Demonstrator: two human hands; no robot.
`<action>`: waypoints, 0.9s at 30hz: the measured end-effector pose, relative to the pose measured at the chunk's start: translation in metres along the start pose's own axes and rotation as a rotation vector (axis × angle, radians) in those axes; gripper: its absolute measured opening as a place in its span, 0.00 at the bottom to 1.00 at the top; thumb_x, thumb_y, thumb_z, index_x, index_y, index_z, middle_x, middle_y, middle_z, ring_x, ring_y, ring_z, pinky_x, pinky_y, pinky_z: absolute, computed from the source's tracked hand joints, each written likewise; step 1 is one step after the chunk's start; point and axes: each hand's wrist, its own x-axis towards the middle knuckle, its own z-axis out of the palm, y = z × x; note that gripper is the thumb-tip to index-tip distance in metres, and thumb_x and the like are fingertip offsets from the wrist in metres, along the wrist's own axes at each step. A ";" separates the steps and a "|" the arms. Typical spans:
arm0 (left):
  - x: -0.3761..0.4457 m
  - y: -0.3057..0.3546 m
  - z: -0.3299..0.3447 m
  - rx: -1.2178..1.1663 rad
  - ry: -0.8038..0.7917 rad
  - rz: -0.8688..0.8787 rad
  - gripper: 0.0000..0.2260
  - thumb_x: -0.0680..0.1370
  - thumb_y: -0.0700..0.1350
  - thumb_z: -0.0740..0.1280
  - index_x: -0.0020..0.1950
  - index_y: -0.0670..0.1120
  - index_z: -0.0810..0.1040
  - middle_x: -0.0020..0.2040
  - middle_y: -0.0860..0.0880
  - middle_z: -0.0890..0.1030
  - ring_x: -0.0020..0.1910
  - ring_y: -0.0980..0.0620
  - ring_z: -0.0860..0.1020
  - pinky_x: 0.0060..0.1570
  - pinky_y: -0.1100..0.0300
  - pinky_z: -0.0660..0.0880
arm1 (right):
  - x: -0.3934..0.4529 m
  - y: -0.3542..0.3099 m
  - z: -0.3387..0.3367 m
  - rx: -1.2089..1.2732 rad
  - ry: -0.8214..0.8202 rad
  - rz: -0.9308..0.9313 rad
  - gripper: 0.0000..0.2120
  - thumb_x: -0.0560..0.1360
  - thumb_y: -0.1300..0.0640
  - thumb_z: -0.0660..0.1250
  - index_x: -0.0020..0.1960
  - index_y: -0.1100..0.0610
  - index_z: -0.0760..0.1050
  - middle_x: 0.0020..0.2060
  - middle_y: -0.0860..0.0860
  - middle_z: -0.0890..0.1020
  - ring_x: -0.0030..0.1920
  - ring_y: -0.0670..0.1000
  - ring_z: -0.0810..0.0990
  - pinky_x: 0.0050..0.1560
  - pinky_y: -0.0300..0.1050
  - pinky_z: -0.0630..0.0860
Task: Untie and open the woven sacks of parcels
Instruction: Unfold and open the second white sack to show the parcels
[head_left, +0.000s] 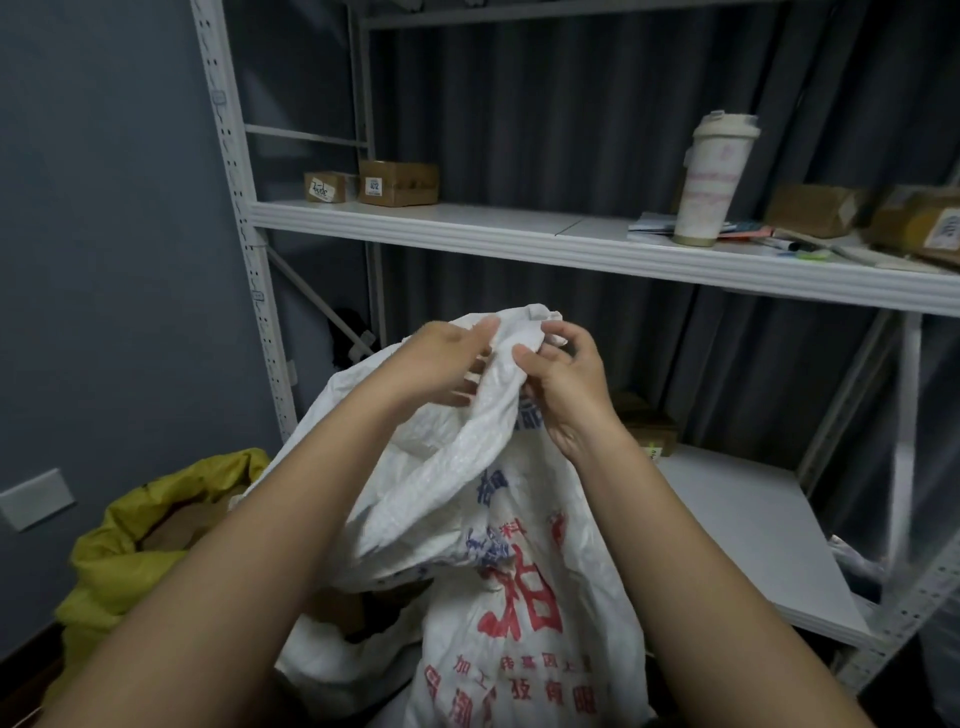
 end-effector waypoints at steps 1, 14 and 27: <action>-0.005 0.002 0.000 0.088 -0.069 -0.014 0.18 0.79 0.58 0.61 0.51 0.43 0.79 0.43 0.50 0.81 0.42 0.53 0.81 0.36 0.63 0.77 | 0.000 0.002 0.004 0.022 0.002 0.015 0.18 0.74 0.71 0.67 0.60 0.59 0.69 0.49 0.56 0.81 0.43 0.48 0.81 0.37 0.38 0.80; 0.005 -0.011 -0.021 0.612 0.024 0.288 0.05 0.70 0.38 0.67 0.42 0.46 0.80 0.36 0.46 0.80 0.37 0.51 0.77 0.37 0.56 0.71 | 0.039 -0.038 -0.024 -1.444 -0.604 -0.639 0.12 0.77 0.49 0.66 0.59 0.50 0.77 0.52 0.48 0.79 0.57 0.51 0.74 0.55 0.44 0.69; 0.033 -0.027 -0.028 1.050 0.082 0.547 0.07 0.80 0.49 0.60 0.55 0.49 0.67 0.49 0.49 0.75 0.47 0.45 0.75 0.41 0.54 0.70 | 0.054 -0.029 -0.057 -1.509 -0.589 -0.856 0.19 0.75 0.61 0.63 0.62 0.47 0.62 0.44 0.52 0.80 0.39 0.57 0.78 0.37 0.50 0.73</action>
